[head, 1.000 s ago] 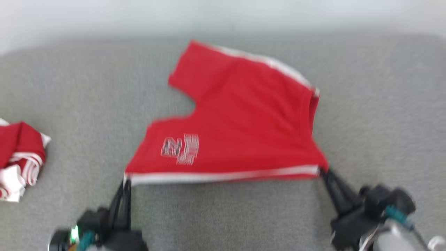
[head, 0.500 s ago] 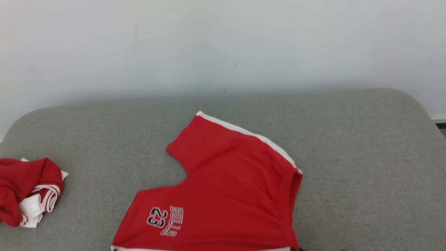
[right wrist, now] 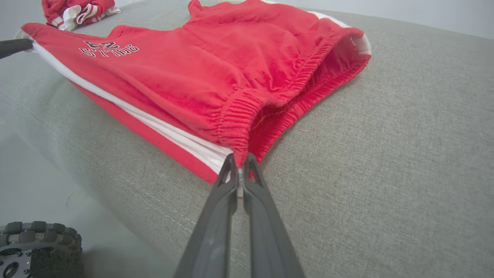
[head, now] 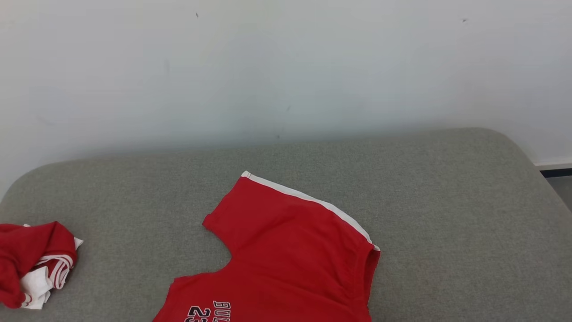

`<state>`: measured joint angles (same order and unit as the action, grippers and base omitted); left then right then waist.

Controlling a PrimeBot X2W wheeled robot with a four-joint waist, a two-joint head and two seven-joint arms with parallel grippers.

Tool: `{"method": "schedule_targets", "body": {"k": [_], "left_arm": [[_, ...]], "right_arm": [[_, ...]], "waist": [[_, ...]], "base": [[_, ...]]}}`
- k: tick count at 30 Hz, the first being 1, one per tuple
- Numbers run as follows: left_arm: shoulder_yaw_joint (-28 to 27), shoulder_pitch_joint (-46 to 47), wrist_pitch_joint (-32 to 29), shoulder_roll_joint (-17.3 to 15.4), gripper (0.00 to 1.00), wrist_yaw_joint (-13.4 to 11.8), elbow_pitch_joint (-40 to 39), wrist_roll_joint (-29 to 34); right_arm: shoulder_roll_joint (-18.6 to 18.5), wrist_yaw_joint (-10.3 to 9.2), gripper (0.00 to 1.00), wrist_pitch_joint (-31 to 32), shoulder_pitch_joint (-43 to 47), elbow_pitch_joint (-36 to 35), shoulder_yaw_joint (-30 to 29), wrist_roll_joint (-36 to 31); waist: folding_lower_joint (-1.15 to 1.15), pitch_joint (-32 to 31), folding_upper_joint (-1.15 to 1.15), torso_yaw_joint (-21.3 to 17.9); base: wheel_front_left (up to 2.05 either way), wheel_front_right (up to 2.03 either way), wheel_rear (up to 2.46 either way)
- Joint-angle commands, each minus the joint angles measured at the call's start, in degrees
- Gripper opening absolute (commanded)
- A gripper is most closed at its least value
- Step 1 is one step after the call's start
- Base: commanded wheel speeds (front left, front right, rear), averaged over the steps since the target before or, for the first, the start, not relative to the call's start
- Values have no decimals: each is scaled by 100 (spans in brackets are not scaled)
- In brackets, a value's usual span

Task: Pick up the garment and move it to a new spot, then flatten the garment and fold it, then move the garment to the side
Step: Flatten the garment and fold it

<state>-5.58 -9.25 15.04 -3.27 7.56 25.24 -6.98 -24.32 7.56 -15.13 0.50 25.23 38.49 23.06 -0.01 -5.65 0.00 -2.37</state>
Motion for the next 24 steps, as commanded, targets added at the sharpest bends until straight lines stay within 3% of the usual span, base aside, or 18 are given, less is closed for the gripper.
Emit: {"method": "schedule_targets", "body": {"k": [1, 9, 15, 24], "left_arm": [[46, 143, 21, -92, 0, -20, -136, 38], [612, 1172, 21, -651, 0, -17, -201, 48], [1496, 2467, 21, -1334, 0, -16, 312, -255], [3047, 4485, -19, -2131, 0, -15, 1006, -702]], "right_arm": [[71, -15, 0, 1, -56, 7, -90, 36], [515, -15, 0, 1, -527, -114, -506, 188], [602, -15, 0, 1, -899, -506, -787, 462], [1138, -15, 0, 1, -1415, -648, -1339, 578]], "waist": [[1, 93, 0, -34], [1, 566, 0, -226], [1, 1171, 0, -490], [1, 1985, 0, -787]], "base": [[0, 0, 0], [0, 0, 0], [0, 0, 0], [0, 0, 0]]}}
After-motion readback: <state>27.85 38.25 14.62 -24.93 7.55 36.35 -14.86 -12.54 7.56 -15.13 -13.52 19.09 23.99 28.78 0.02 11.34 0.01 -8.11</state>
